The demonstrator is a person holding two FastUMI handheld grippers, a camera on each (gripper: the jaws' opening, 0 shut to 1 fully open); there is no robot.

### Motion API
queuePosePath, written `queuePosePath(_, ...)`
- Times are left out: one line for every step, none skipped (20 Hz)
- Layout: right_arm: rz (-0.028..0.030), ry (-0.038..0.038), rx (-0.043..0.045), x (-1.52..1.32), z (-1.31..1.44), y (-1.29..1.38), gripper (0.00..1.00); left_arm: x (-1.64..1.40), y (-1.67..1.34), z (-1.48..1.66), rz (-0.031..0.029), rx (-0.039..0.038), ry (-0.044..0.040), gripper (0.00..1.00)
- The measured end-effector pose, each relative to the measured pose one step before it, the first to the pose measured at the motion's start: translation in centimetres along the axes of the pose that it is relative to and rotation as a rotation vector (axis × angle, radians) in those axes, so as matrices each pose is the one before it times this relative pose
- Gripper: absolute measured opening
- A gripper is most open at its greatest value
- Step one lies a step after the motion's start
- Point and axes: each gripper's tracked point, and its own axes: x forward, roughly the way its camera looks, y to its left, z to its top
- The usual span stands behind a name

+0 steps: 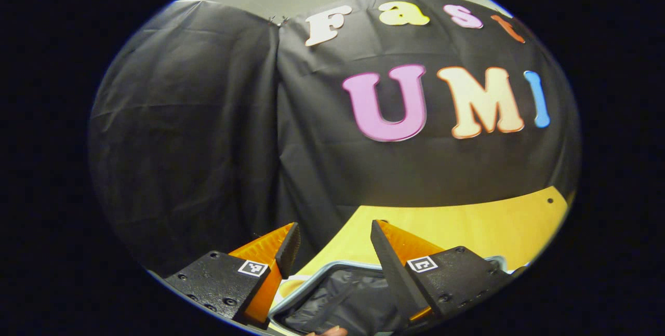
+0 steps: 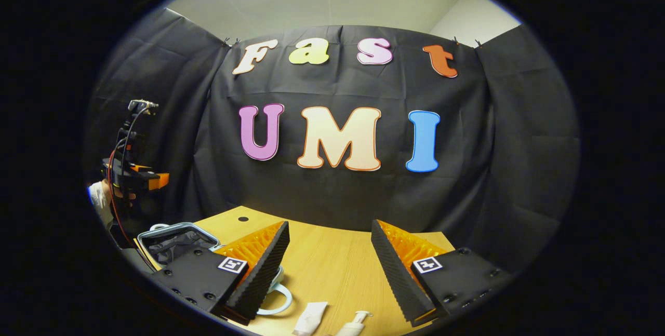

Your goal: First open the suitcase, pack the skin care products into it, and then close the suitcase.

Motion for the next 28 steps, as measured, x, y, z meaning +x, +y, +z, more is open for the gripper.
queuePosePath(0.00032, -0.00480, 0.00660, -0.287, 0.014, -0.827, 1.00, -0.994, -1.380, 0.598, -0.03377, -0.00750, -0.01506, 0.82)
queuePosePath(-0.00317, -0.00355, 0.00627, -0.236, -0.015, -0.898, 1.00, -1.359, -2.339, 0.725, -0.03398, -0.00899, -0.01322, 0.82)
queuePosePath(-0.00490, -0.00137, 0.00521, -0.296, 0.035, -1.078, 1.00, -0.181, -2.979, 0.038, -0.03590, -0.00679, -0.00751, 0.82)
queuePosePath(0.00059, 0.00223, 0.00386, -0.295, -0.159, -0.746, 1.00, -0.688, -2.775, 0.204, -0.03802, -0.01110, 0.00014, 0.82)
queuePosePath(-0.00115, -0.00021, 0.00016, -0.389, -0.043, -0.819, 1.00, -0.757, -2.703, -0.160, -0.04025, -0.00963, 0.01016, 0.82)
queuePosePath(-0.00174, -0.00194, -0.00295, -0.284, -0.002, -0.808, 1.00, -0.765, -2.110, -0.224, -0.02371, -0.00898, 0.00615, 0.82)
queuePosePath(0.00160, -0.00184, -0.00059, -0.285, -0.098, -0.720, 1.00, -0.505, -1.830, -0.235, -0.02752, -0.01536, 0.00665, 0.82)
queuePosePath(0.00144, -0.00115, -0.00044, -0.342, -0.140, -0.573, 1.00, -0.481, -1.921, -0.284, -0.02831, -0.01772, 0.00733, 0.82)
queuePosePath(0.00225, 0.00112, 0.00050, -0.313, -0.156, -0.614, 1.00, -0.265, -2.133, -0.498, -0.02809, -0.01271, 0.01359, 0.82)
queuePosePath(0.00177, 0.00279, 0.00043, -0.285, -0.325, -0.556, 1.00, -0.429, -1.733, -0.552, -0.01697, -0.00696, 0.01294, 0.82)
queuePosePath(0.00138, 0.00600, 0.00254, -0.414, -0.359, -0.738, 1.00, -0.716, -1.812, -0.739, -0.02369, 0.00209, 0.01667, 0.82)
queuePosePath(-0.00030, 0.00450, 0.00484, -0.278, -0.170, -0.617, 1.00, -0.233, -1.054, -0.588, -0.00901, 0.00840, 0.00897, 0.82)
queuePosePath(-0.00044, 0.00217, 0.00579, -0.266, -0.241, -0.537, 1.00, -0.160, -0.867, -0.292, -0.00564, 0.00676, 0.00693, 0.82)
queuePosePath(-0.00130, 0.00084, 0.00317, -0.203, 0.033, -0.474, 1.00, -0.171, -0.658, -0.220, -0.00654, 0.00136, 0.00604, 0.82)
queuePosePath(-0.00428, -0.00047, 0.00119, -0.225, -0.069, -0.479, 1.00, -0.096, -0.701, -0.123, -0.00910, -0.00430, 0.00377, 0.82)
queuePosePath(-0.00304, -0.00026, 0.00252, -0.211, -0.004, -0.367, 1.00, -0.131, -0.996, -0.273, -0.01528, -0.00185, 0.00509, 0.82)
queuePosePath(-0.00257, -0.00005, 0.00396, -0.156, 0.000, -0.332, 1.00, -0.008, -0.985, -0.421, -0.01989, 0.00376, 0.00971, 0.82)
queuePosePath(-0.00215, -0.00007, 0.00368, -0.255, 0.020, -0.254, 1.00, 0.211, -1.029, -0.891, -0.02792, 0.00607, 0.02163, 0.82)
queuePosePath(-0.00311, -0.00076, -0.00034, -0.110, -0.057, -0.302, 1.00, 0.073, -1.274, -1.084, -0.03384, 0.00545, 0.03573, 0.82)
queuePosePath(-0.00466, -0.00301, -0.00410, -0.314, 0.072, -0.186, 1.00, 0.615, -2.182, -2.482, -0.05862, -0.00337, 0.06827, 0.82)
queuePosePath(-0.00301, 0.00034, -0.00364, -0.180, -0.091, -0.155, 1.00, 0.544, -1.191, -1.362, -0.03245, -0.00672, 0.03625, 0.82)
queuePosePath(-0.00350, 0.00042, -0.00351, -0.138, -0.035, -0.159, 1.00, 0.290, -1.101, -1.222, -0.02984, -0.01059, 0.03556, 0.82)
queuePosePath(-0.00567, 0.00220, -0.00414, -0.204, -0.051, -0.212, 1.00, 0.524, -1.054, -1.123, -0.02699, -0.00999, 0.03340, 0.82)
queuePosePath(-0.00454, 0.00355, -0.00471, -0.181, -0.136, -0.205, 1.00, 0.688, -0.836, -1.125, -0.02118, -0.00377, 0.02839, 0.83)
queuePosePath(-0.00658, 0.00489, -0.00488, -0.193, -0.199, -0.224, 1.00, 0.641, -0.750, -1.033, -0.01484, 0.00082, 0.02389, 0.83)
queuePosePath(-0.01229, 0.00636, -0.00617, -0.139, -0.163, -0.440, 1.00, 0.946, -0.589, -1.040, -0.01759, -0.00105, 0.02184, 0.83)
queuePosePath(-0.01407, 0.00877, -0.00421, -0.235, -0.313, -0.481, 1.00, 1.252, -0.952, -1.448, -0.01864, -0.00397, 0.03520, 0.83)
queuePosePath(-0.00937, 0.00854, -0.00028, -0.130, -0.144, -0.311, 1.00, 0.735, -0.295, -0.914, -0.01215, -0.00946, 0.01852, 0.83)
